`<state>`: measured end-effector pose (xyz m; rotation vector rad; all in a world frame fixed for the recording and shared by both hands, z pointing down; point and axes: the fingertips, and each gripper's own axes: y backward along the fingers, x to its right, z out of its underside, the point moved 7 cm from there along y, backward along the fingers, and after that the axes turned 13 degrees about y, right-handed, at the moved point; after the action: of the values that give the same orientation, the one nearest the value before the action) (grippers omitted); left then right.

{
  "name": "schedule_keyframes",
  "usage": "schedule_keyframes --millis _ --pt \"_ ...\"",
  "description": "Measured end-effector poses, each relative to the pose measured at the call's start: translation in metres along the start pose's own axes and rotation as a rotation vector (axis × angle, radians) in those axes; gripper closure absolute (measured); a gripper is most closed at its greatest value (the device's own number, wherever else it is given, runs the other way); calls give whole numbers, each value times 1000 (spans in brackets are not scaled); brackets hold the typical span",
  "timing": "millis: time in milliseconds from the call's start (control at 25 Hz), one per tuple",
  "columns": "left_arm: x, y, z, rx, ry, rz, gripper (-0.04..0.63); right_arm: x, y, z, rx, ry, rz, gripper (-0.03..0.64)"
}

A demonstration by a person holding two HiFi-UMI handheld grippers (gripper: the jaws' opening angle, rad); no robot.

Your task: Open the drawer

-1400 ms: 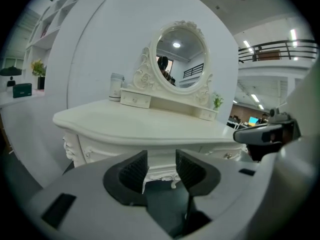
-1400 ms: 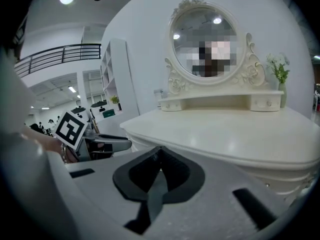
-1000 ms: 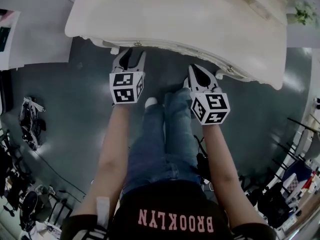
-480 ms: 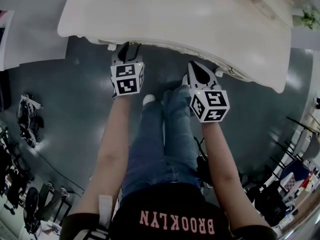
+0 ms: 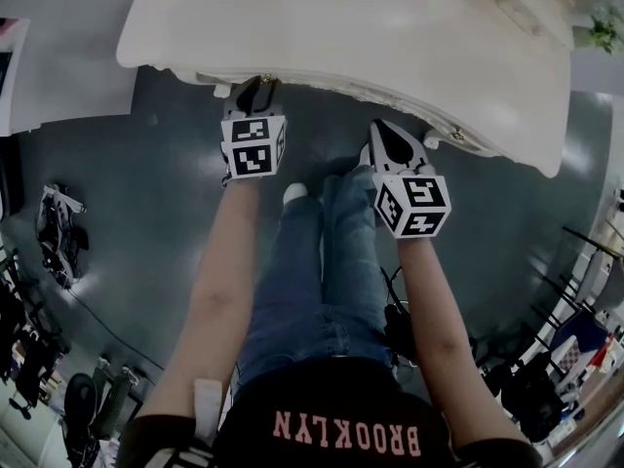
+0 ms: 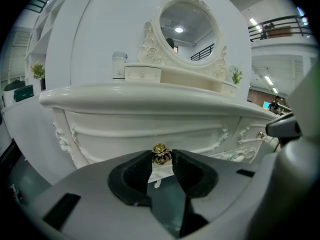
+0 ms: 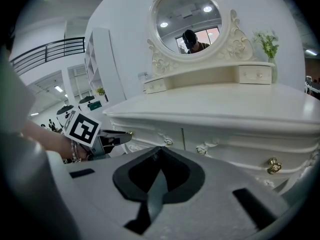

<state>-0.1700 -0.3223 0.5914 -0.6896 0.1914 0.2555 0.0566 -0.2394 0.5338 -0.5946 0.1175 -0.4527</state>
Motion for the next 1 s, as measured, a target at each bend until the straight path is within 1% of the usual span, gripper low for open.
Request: schedule_keyframes --millis 280,560,760,1000 --pt "1 3 -1 -20 -4 13 475 -12 9 3 11 -8 7 620" --pt "0 6 -2 -38 5 8 475 -18 14 0 27 -10 29 620" --pt "0 8 0 -46 -2 32 476 -21 19 5 30 -26 60 620" --pt "-5 23 13 -53 0 51 476 -32 24 8 25 -34 72 620"
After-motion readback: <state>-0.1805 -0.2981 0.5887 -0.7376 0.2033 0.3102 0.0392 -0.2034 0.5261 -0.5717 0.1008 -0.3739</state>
